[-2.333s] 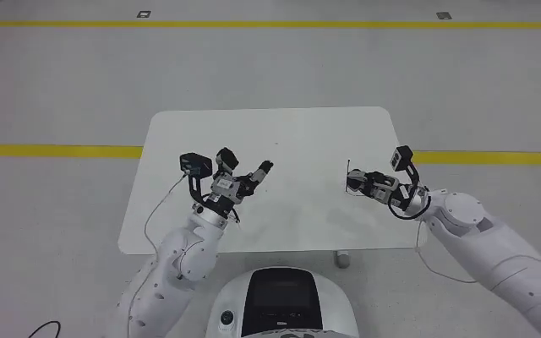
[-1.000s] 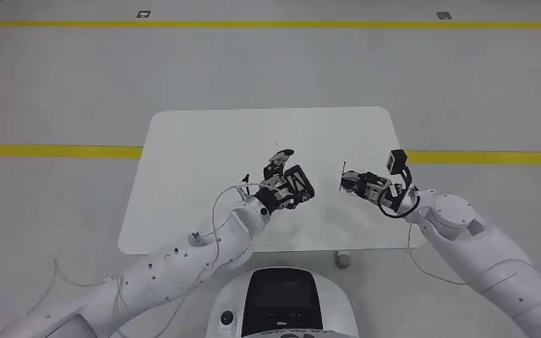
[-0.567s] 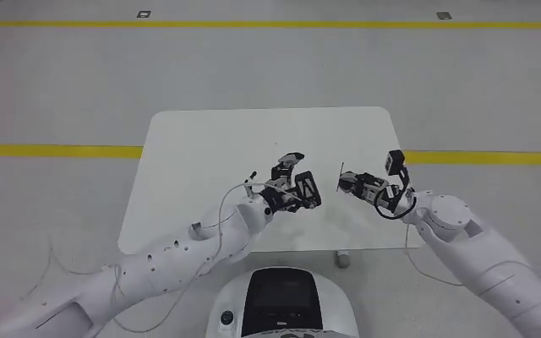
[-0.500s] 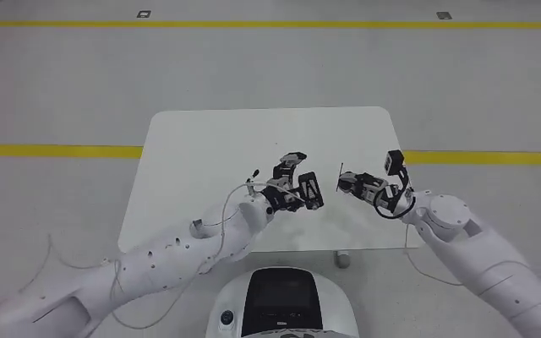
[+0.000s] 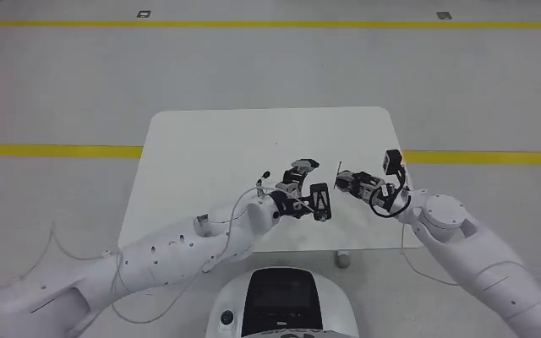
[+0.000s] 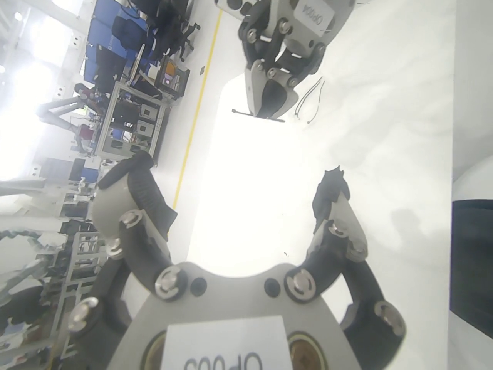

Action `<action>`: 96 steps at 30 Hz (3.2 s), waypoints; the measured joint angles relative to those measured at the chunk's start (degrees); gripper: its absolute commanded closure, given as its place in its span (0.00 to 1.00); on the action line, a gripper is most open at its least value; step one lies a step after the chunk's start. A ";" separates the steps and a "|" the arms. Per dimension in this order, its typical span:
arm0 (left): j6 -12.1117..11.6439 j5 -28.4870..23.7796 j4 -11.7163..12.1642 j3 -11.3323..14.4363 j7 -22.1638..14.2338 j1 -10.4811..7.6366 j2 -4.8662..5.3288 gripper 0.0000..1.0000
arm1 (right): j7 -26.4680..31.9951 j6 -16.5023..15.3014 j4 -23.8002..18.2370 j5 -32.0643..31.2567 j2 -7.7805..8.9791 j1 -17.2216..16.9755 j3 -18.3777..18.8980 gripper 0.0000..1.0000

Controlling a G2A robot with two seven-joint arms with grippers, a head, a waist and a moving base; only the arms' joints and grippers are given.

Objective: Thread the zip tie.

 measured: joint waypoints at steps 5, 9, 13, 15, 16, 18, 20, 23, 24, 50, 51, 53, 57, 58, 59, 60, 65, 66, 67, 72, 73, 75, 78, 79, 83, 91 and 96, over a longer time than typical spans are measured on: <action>-0.04 0.00 0.58 5.33 -4.41 -4.83 -0.80 0.00 | 0.26 2.13 -0.59 -0.86 -0.88 0.64 -0.81 1.00; 0.46 0.00 0.60 5.83 -5.00 -5.31 -0.86 0.00 | 0.21 2.20 -0.57 -1.09 -0.98 0.67 -0.83 1.00; 0.42 0.00 0.60 5.79 -4.94 -5.27 -0.85 0.00 | 0.21 2.18 -0.57 -1.07 -0.97 0.67 -0.82 1.00; -0.47 0.00 0.69 5.79 -4.31 -5.05 -0.91 0.00 | 0.07 2.17 -0.62 -1.20 -1.00 0.63 -0.83 1.00; -1.34 0.00 0.71 5.79 -3.76 -5.03 -0.98 0.00 | -0.34 2.23 -0.82 -1.61 -1.08 0.56 -0.89 1.00; -3.01 0.00 0.73 5.79 -2.76 -5.12 -1.19 0.00 | -1.45 2.65 -1.50 -2.30 -1.40 0.47 -1.04 1.00; -4.10 0.00 0.78 5.79 -2.10 -5.41 -1.45 0.00 | -1.75 2.97 -1.75 -2.25 -1.73 0.54 -1.05 1.00; -5.11 0.00 0.77 5.79 -1.42 -6.20 -1.74 0.00 | -1.55 3.49 -1.70 -2.76 -2.08 0.83 -1.09 1.00; -5.16 0.00 0.79 5.79 -1.46 -6.28 -1.75 0.00 | -1.55 3.53 -1.68 -2.90 -2.10 0.88 -1.09 1.00; -3.38 0.00 2.05 5.79 -1.42 -6.12 -2.75 0.00 | -1.71 3.31 -2.08 -0.43 -3.44 -1.06 0.56 1.00; -3.28 0.00 2.23 5.79 -1.86 -6.16 -2.85 0.00 | -1.50 3.37 -2.10 -0.29 -3.50 -1.16 0.75 1.00; -3.19 0.00 2.49 5.79 -2.52 -6.26 -3.08 0.00 | -1.01 3.43 -2.13 0.34 -3.66 -1.48 1.25 1.00; -2.75 0.00 2.84 5.79 -2.56 -6.45 -3.35 0.00 | 0.21 3.88 -2.07 0.30 -3.78 -1.78 1.81 1.00; -2.78 0.00 2.84 5.79 -2.55 -6.46 -3.36 0.00 | 0.25 3.91 -2.07 0.24 -3.78 -1.78 1.81 1.00; -2.80 0.00 2.84 5.79 -2.55 -6.46 -3.35 0.00 | 0.24 3.91 -2.07 0.23 -3.78 -1.77 1.80 1.00; -2.80 0.00 2.84 5.79 -2.55 -6.46 -3.35 0.00 | 0.23 3.91 -2.07 0.23 -3.78 -1.77 1.79 1.00; -2.72 0.00 3.20 5.40 -1.72 -5.88 -3.36 0.00 | -0.73 3.56 -2.45 -0.62 -4.00 -2.24 1.85 1.00; -2.74 0.00 3.29 5.30 -1.50 -5.75 -3.37 0.00 | -0.91 3.53 -2.58 -0.89 -4.07 -2.39 1.90 1.00; -2.81 0.00 3.36 5.29 -1.42 -5.73 -3.40 0.00 | -1.01 3.52 -2.69 -1.08 -4.15 -2.53 1.98 1.00; -3.19 0.00 3.70 5.81 -2.04 -6.18 -3.76 0.51 | -1.48 3.53 -2.88 -1.60 -4.57 -3.10 2.58 1.00; -3.31 0.00 3.78 5.81 -2.12 -6.19 -3.83 0.52 | -1.56 3.49 -2.88 -1.62 -4.64 -3.20 2.74 1.00; -3.40 0.00 4.02 5.80 -2.25 -6.16 -3.97 0.62 | -1.62 3.35 -2.85 -1.64 -4.78 -3.47 3.20 1.00; -3.49 0.00 4.25 5.79 -2.44 -6.15 -4.12 0.61 | -1.60 3.28 -2.89 -1.73 -4.94 -3.90 3.90 1.00; -3.56 0.00 4.33 5.79 -2.52 -6.14 -4.16 0.62 | -1.56 3.28 -2.94 -1.79 -4.99 -4.03 4.09 1.00; -3.82 0.00 4.69 5.79 -2.73 -6.13 -4.38 0.62 | -1.37 3.37 -3.13 -2.10 -5.26 -4.49 4.75 1.00; -3.78 0.00 5.02 5.79 -2.45 -6.23 -4.60 0.64 | -0.81 4.07 -3.43 -2.97 -5.85 -4.76 5.41 1.00; -3.58 0.00 5.09 5.79 -2.26 -6.31 -4.62 0.73 | -0.54 4.47 -3.40 -3.43 -6.24 -4.92 5.77 1.00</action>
